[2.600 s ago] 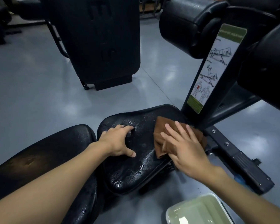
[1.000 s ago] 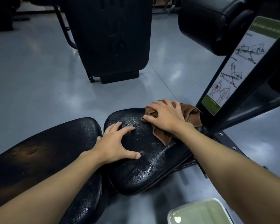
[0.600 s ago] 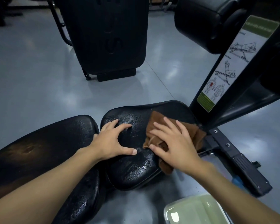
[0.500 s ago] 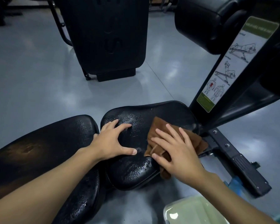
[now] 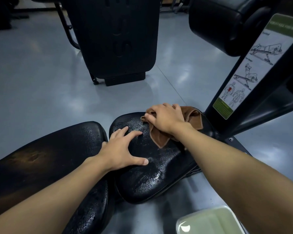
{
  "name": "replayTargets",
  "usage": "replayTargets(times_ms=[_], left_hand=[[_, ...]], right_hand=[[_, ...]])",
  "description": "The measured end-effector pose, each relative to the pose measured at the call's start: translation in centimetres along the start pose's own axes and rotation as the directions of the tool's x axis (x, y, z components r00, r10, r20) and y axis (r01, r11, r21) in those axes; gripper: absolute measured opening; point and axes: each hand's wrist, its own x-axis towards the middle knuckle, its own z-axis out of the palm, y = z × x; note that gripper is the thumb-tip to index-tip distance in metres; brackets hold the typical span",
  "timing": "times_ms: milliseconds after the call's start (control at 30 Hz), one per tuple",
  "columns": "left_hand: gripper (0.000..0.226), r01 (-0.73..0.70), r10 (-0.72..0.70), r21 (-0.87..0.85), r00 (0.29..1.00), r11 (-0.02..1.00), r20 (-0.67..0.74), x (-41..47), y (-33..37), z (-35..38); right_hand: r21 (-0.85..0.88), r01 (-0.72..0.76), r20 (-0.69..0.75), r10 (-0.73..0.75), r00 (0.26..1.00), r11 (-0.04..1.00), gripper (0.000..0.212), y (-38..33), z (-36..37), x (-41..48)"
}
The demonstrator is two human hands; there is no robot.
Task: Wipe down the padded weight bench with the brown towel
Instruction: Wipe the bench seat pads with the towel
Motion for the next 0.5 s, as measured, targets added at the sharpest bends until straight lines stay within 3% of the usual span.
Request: replayTargets(times_ms=[200, 500], left_hand=[[0.102, 0.003, -0.003, 0.005, 1.000, 1.000, 0.000, -0.2, 0.2, -0.3], [0.101, 0.002, -0.002, -0.009, 1.000, 1.000, -0.011, -0.2, 0.3, -0.1]], right_hand=[[-0.072, 0.121, -0.031, -0.123, 0.992, 0.990, 0.053, 0.2, 0.2, -5.5], [-0.119, 0.236, -0.215, -0.257, 0.942, 0.965, 0.046, 0.7, 3.0, -17.4]])
